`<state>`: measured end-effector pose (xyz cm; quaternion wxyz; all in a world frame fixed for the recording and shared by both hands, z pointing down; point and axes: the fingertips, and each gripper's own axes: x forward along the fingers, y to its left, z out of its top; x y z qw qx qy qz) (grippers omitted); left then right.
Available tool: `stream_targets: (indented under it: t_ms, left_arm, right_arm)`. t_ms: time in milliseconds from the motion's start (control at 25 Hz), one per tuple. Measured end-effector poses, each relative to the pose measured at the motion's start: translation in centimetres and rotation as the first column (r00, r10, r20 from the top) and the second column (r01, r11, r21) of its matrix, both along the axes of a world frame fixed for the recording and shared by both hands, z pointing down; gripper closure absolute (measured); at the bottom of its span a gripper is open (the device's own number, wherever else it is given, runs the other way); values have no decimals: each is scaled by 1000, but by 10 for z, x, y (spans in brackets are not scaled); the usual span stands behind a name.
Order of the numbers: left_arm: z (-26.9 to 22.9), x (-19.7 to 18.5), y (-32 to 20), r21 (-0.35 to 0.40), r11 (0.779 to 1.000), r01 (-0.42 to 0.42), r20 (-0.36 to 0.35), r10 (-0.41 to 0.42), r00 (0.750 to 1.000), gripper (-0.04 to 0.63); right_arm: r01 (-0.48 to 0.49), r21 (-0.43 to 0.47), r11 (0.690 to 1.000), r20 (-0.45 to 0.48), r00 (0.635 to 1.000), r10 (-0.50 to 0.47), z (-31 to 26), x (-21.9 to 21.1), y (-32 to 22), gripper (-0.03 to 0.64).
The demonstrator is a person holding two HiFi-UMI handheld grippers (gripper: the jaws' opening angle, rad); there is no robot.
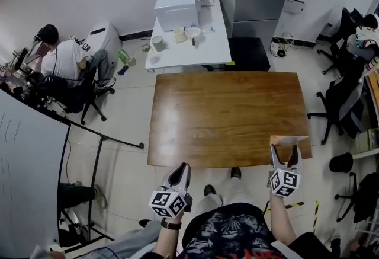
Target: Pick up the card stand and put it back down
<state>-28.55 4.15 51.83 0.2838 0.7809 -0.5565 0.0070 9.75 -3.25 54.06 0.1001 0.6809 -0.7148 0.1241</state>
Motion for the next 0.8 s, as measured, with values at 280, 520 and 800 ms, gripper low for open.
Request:
stream_targets:
  t_ms: [280,520,800]
  left_arm:
    - [-22,-24,21,68,997,39,-19,-38,999,592]
    - [-30,-16,18,86,996,9,-44,-6,999,592]
    - [-26,-7,28,80,997,-4,-86,11,996,592]
  right_arm:
    - [9,23,1000,-23,1000,-9,-24,-13,31,187]
    - [30,37,999,-23,999,-29,-30,-26,34,187]
    - [124,28,992,-29,992,-123,-34,-59,29,187]
